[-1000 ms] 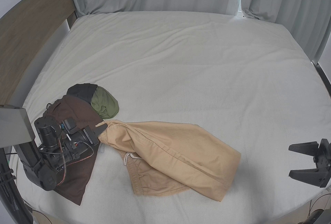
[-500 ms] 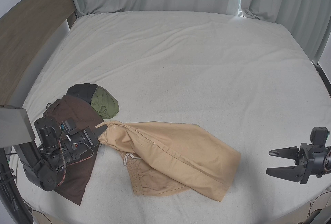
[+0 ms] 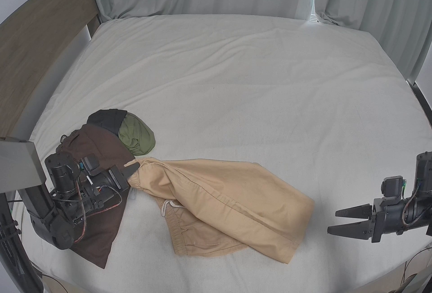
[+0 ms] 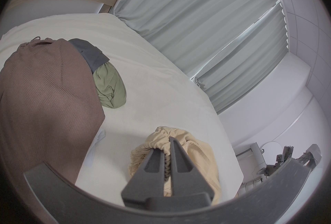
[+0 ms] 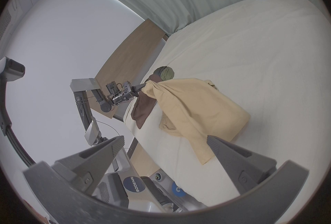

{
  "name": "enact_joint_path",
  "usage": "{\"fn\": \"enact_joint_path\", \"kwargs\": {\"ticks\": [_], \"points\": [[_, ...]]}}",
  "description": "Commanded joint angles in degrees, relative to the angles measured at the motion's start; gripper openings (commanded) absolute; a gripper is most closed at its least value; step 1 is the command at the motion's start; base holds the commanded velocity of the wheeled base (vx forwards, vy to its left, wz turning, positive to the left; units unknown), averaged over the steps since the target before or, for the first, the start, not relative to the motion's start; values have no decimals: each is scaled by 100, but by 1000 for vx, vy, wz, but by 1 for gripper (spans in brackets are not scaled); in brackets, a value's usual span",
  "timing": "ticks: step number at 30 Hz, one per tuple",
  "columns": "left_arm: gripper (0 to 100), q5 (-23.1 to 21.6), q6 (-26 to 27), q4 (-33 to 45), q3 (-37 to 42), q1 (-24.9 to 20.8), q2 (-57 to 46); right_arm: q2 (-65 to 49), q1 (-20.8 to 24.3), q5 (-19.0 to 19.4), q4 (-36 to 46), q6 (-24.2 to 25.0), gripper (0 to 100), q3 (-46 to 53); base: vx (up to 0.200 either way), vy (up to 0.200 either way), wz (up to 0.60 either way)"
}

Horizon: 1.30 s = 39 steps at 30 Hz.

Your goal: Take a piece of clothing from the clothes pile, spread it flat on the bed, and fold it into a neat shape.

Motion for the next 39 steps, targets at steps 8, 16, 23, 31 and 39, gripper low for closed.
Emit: {"fn": "enact_joint_path", "kwargs": {"ticks": [8,16,23,31,39], "points": [[0,2,-9,-14,-3,2,10,1688,-12,-149,-1651,-5,100,624,0,0,0],[0,2,-9,-14,-12,11,36,3156,348,-334,-3584,109,100,1213,0,0,0],[0,2,-9,-14,-12,20,19,4026,366,-466,-4815,320,100,1467,0,0,0],[0,-7,-9,-14,-12,55,45,4211,366,-527,-4938,557,100,1467,0,0,0],[0,-7,-9,-14,-12,46,45,4615,480,-615,-5421,716,100,1467,0,0,0]]}}
